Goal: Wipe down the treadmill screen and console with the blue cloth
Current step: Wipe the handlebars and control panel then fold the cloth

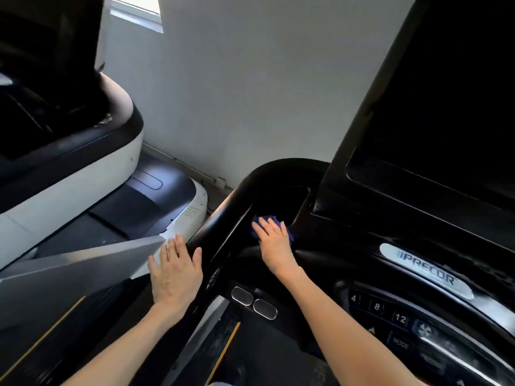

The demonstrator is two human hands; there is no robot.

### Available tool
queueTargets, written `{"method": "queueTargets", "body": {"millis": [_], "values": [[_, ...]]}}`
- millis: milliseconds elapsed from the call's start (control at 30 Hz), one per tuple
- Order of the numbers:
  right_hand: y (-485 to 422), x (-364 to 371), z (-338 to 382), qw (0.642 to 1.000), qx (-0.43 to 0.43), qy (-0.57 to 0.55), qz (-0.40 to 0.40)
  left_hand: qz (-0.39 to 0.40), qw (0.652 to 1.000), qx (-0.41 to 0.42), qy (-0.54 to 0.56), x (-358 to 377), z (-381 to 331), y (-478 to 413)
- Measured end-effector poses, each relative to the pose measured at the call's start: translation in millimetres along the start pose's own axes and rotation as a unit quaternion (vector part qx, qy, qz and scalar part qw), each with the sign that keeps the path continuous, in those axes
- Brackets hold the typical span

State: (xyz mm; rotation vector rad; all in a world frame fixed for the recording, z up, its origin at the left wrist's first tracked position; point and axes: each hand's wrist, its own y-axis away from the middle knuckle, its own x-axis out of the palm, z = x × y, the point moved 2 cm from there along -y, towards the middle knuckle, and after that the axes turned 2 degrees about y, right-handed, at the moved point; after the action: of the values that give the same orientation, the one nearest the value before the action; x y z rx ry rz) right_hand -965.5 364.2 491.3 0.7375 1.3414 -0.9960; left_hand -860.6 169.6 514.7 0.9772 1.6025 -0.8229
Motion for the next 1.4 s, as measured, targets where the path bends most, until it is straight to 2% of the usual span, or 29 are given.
{"method": "queueTargets", "body": {"millis": [67,100,233,333,433,500,567,667,733,800,900,967,1100,1200,1267,1300,1333,1400], "values": [[8.5,6.5,6.3,0.997,-0.073,0.019,0.034,0.006,1.0,-0.014,0.014,-3.1,6.0,11.9],[11.5,5.0,6.1,0.995,-0.095,0.02,0.026,0.009,1.0,-0.022,0.01,-3.6,7.7,17.9],[22.0,4.0,1.0,0.985,-0.154,0.052,0.065,0.017,0.998,-0.033,-0.041,-4.1,18.5,44.4],[44.0,15.3,-0.2,0.97,-0.213,0.032,0.113,0.022,0.996,-0.08,-0.014,-14.4,31.4,56.8],[61.2,24.9,-8.4,0.923,-0.334,0.078,0.174,0.047,0.988,-0.144,0.038,-19.3,38.3,52.4],[57.0,27.2,-18.3,0.891,-0.386,0.131,0.2,0.036,0.987,-0.154,0.034,-17.7,37.2,49.8],[44.6,15.0,-19.5,0.886,-0.4,0.151,0.178,0.028,0.987,-0.153,0.035,-16.3,34.9,48.5],[29.0,-0.5,-20.1,0.919,-0.347,0.145,0.122,0.022,0.988,-0.15,0.035,-14.5,34.4,47.6],[23.3,-3.2,-19.1,0.922,-0.334,0.164,0.104,0.023,0.988,-0.151,0.028,-13.2,34.2,46.2],[31.2,4.6,-15.9,0.906,-0.376,0.159,0.115,0.02,0.988,-0.149,0.026,-12.3,34.0,46.1],[45.6,16.4,-24.5,0.841,-0.444,0.213,0.224,0.02,0.988,-0.152,0.031,-13.8,33.6,47.0],[39.4,9.4,-21.2,0.832,-0.458,0.23,0.212,0.027,0.987,-0.157,0.03,-13.6,32.5,47.8],[25.5,-0.5,-6.6,0.869,-0.431,0.203,0.133,0.023,0.987,-0.155,0.033,-14.5,31.6,46.9],[41.8,10.7,-14.9,0.864,-0.417,0.208,0.19,0.03,0.986,-0.16,0.033,-15.8,31.0,47.3],[55.4,16.3,-21.4,0.831,-0.44,0.235,0.245,0.032,0.986,-0.162,0.033,-15.7,31.4,47.8],[57.9,16.2,-23.1,0.798,-0.485,0.266,0.24,0.031,0.986,-0.16,0.033,-15.7,31.1,47.6],[57.5,9.8,-22.4,0.785,-0.491,0.257,0.277,0.029,0.986,-0.158,0.032,-16.0,30.3,47.7],[44.9,-0.3,-18.1,0.812,-0.468,0.209,0.281,0.029,0.987,-0.158,0.03,-15.4,29.8,47.6]]}}
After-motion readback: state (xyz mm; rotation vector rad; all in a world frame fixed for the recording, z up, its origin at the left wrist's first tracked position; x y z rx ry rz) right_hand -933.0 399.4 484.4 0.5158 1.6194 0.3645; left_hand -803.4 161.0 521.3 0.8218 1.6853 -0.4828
